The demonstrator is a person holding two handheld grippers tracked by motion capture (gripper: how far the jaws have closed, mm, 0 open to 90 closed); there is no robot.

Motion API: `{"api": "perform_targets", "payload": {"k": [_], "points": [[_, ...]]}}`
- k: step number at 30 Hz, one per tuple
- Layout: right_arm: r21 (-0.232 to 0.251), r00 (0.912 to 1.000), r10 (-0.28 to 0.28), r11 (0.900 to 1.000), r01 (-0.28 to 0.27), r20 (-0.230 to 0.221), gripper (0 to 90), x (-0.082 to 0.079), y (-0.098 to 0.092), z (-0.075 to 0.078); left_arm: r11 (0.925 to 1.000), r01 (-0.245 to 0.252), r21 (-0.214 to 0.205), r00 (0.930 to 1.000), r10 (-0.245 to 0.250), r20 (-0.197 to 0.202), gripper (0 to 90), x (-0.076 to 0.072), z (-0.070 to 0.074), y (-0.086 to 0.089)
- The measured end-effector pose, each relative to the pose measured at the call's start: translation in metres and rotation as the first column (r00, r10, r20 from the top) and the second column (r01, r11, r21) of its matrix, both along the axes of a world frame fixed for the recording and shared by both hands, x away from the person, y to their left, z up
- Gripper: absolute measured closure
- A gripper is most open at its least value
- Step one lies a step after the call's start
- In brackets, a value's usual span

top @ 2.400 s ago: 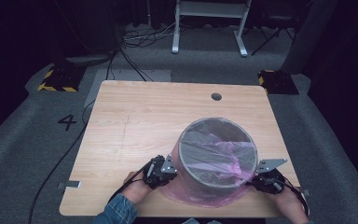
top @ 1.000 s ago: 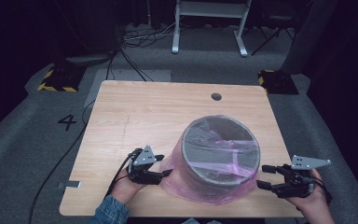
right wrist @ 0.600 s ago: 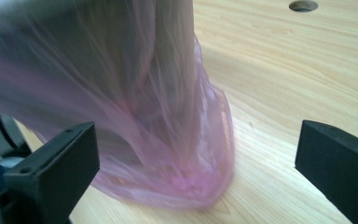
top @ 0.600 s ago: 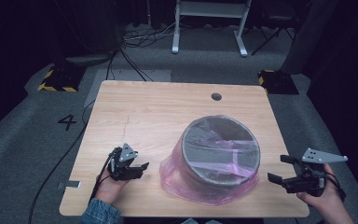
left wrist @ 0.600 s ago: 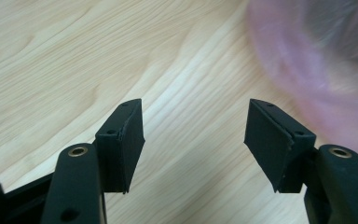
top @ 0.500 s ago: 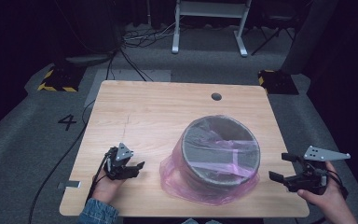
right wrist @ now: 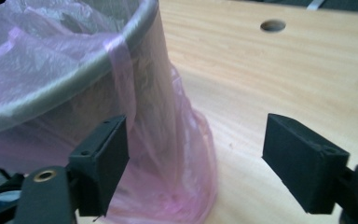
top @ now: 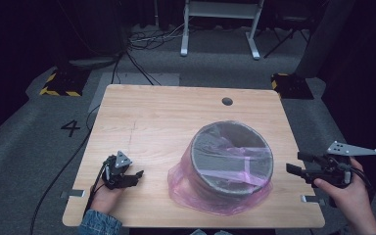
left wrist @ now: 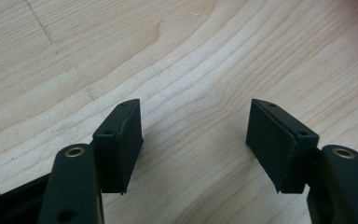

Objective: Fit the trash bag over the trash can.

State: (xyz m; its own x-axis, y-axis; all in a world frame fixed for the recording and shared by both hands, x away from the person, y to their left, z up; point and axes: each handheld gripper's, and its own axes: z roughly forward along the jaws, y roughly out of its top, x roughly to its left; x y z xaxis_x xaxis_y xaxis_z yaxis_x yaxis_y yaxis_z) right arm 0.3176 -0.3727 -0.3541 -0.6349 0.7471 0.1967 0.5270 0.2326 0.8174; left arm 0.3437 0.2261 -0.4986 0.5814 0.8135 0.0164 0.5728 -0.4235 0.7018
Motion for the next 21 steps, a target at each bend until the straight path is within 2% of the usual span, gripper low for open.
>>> {"api": "perform_targets", "payload": {"k": [3,6,8,12,15,21], "points": [[-0.032,0.9991,0.007,0.9995,-0.006,0.043,21.4,0.004,0.002,0.004,0.9999,0.007,-0.008,0.9999,-0.007,0.016,31.8,-0.001,-0.002,0.003],[-0.044,0.998,0.015,0.999,-0.013,0.061,20.6,0.007,0.005,0.011,0.9997,0.015,-0.022,0.999,-0.014,0.043,28.8,-0.002,-0.005,0.005],[-0.051,0.998,0.014,0.9987,-0.011,0.062,20.6,0.009,0.008,0.017,0.999,0.004,-0.043,0.9998,-0.003,0.017,28.4,0.0,-0.005,0.007],[-0.065,0.9958,0.02,0.9978,-0.014,0.089,19.7,0.015,0.017,0.032,0.9992,-0.002,-0.04,0.9999,0.003,0.015,26.8,0.0,-0.005,0.007],[-0.076,0.9911,0.046,0.9964,-0.037,0.124,19.5,0.02,0.026,0.041,0.9991,-0.006,-0.041,0.9999,0.007,0.015,25.9,0.0,-0.006,0.007],[-0.078,0.9808,0.104,0.9927,-0.092,0.165,19.5,0.03,0.047,0.054,0.9991,-0.009,-0.042,0.9998,0.01,0.017,25.8,0.0,-0.006,0.006]]}}
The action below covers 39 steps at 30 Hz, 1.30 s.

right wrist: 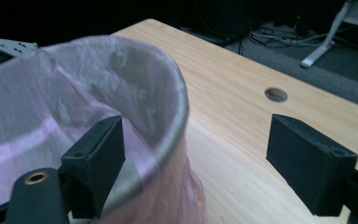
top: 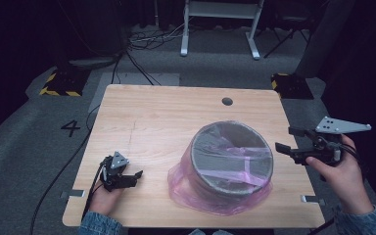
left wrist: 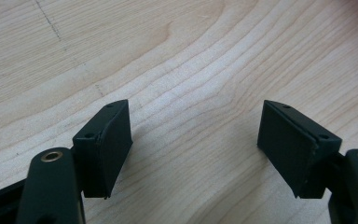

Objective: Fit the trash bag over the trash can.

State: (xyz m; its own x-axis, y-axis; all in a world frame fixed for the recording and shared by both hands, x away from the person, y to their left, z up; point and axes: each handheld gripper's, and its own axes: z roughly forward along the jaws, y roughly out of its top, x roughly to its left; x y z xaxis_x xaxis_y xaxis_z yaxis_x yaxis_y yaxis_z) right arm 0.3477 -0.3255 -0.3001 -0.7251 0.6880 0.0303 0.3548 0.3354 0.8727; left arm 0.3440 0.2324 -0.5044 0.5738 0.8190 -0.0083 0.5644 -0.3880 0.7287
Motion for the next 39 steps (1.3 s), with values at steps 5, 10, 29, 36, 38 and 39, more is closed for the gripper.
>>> {"api": "perform_targets", "payload": {"k": [5,10,29,36,38,39], "points": [[0.004,0.999,0.038,0.9992,-0.039,0.023,18.7,0.007,0.019,0.008,1.0,0.0,0.001,1.0,0.0,0.0,25.8,0.0,0.0,0.0],[0.005,0.9963,0.077,0.997,-0.077,0.039,18.3,0.011,0.039,0.017,1.0,-0.001,0.0,1.0,0.001,0.002,25.8,0.0,0.0,0.0],[-0.059,0.9682,0.249,0.9664,-0.25,-0.017,27.6,0.017,0.127,0.016,1.0,-0.002,0.0,1.0,0.002,0.001,25.8,0.0,0.0,0.0],[-0.062,0.9578,0.285,0.956,-0.287,-0.039,31.6,0.023,0.147,0.002,1.0,-0.003,0.0,1.0,0.003,0.001,25.8,0.0,0.0,0.0],[-0.078,0.9561,0.29,0.9531,-0.292,-0.044,31.6,0.025,0.152,-0.003,1.0,-0.003,0.001,1.0,0.003,-0.001,25.8,0.0,0.0,0.0],[-0.085,0.9552,0.292,0.9516,-0.295,-0.047,31.7,0.027,0.154,-0.006,1.0,-0.003,0.0,1.0,0.003,0.0,25.8,0.0,0.0,0.0]]}}
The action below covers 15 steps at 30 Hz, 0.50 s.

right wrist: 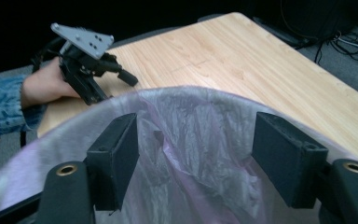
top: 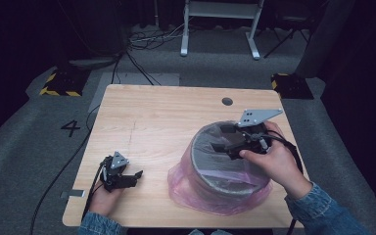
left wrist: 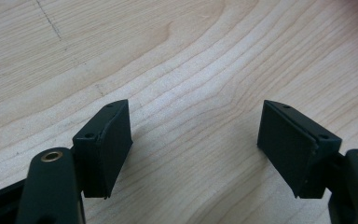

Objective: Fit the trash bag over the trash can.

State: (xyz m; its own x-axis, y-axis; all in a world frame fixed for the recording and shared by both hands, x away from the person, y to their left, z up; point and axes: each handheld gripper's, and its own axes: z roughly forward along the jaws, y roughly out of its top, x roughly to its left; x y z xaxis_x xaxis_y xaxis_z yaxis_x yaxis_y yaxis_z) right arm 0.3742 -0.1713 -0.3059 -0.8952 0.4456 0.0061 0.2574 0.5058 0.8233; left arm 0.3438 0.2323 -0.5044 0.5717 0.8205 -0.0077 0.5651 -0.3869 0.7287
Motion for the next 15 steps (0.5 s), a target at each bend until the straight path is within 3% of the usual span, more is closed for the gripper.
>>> {"api": "perform_targets", "payload": {"k": [4,11,15], "points": [[-0.049,0.9999,0.012,0.9987,-0.013,-0.011,31.2,0.006,0.008,-0.013,1.0,0.0,0.0,1.0,0.0,-0.001,25.8,0.0,0.0,0.0],[-0.123,0.9964,-0.021,0.9923,0.01,-0.082,22.0,0.016,0.015,-0.033,1.0,-0.001,0.0,1.0,0.001,0.0,25.8,0.0,0.0,0.0],[-0.194,0.9924,-0.018,0.9809,-0.006,-0.122,20.5,0.021,0.017,-0.045,1.0,0.0,0.0,1.0,0.0,0.0,25.8,0.0,0.0,0.0]]}}
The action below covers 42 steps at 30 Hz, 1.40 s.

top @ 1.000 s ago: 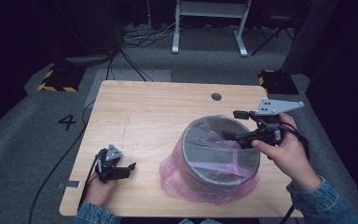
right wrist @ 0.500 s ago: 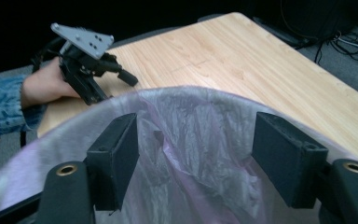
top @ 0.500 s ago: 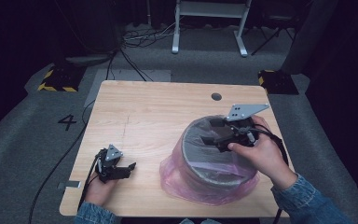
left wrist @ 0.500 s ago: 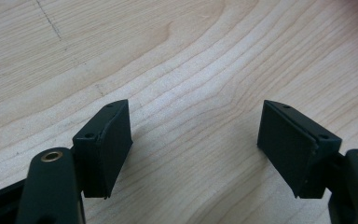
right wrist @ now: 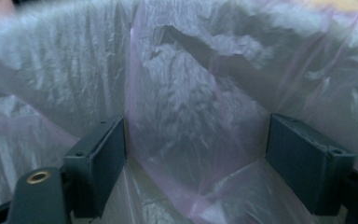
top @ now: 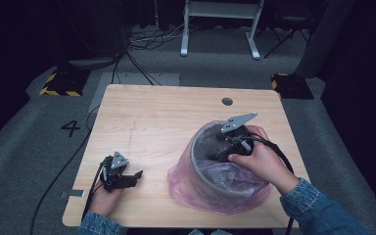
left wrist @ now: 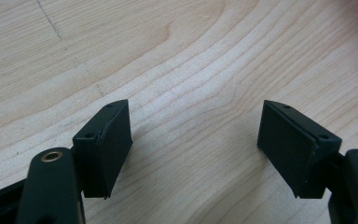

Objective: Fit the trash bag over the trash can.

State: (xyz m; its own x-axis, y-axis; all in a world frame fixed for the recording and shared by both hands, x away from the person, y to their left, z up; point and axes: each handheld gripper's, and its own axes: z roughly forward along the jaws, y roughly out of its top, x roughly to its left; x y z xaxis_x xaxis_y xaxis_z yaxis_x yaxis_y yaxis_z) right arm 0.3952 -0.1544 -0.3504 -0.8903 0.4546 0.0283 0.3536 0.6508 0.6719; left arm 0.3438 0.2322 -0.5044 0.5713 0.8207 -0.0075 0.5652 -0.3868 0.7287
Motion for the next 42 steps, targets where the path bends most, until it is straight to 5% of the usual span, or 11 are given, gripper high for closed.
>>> {"api": "perform_targets", "payload": {"k": [6,15,27,30,35,42], "points": [[-0.044,0.9999,0.002,0.999,-0.003,-0.015,20.0,0.004,0.005,-0.014,1.0,0.0,0.0,1.0,0.0,0.0,25.8,0.0,0.0,0.0],[-0.088,0.9939,-0.039,0.9957,0.03,-0.103,19.2,0.015,0.012,-0.036,1.0,-0.001,-0.001,1.0,0.001,-0.001,25.8,0.0,0.0,0.0],[-0.206,0.9825,-0.024,0.9784,-0.015,-0.185,19.2,0.017,0.024,-0.06,1.0,0.0,0.0,1.0,0.0,0.0,25.8,0.0,0.0,0.0],[-0.181,0.9793,-0.033,0.9835,-0.004,-0.2,22.5,0.017,0.022,-0.055,1.0,0.0,0.0,1.0,0.0,0.0,25.8,0.0,0.0,0.0],[-0.042,0.9889,-0.019,0.999,0.013,-0.147,23.3,0.012,0.012,-0.025,1.0,-0.001,0.0,1.0,0.001,-0.001,25.8,0.0,0.0,0.0],[0.099,0.999,0.01,0.9951,-0.006,-0.043,25.5,-0.006,-0.003,0.021,1.0,-0.002,-0.001,1.0,0.002,-0.002,25.8,0.0,0.0,0.0]]}}
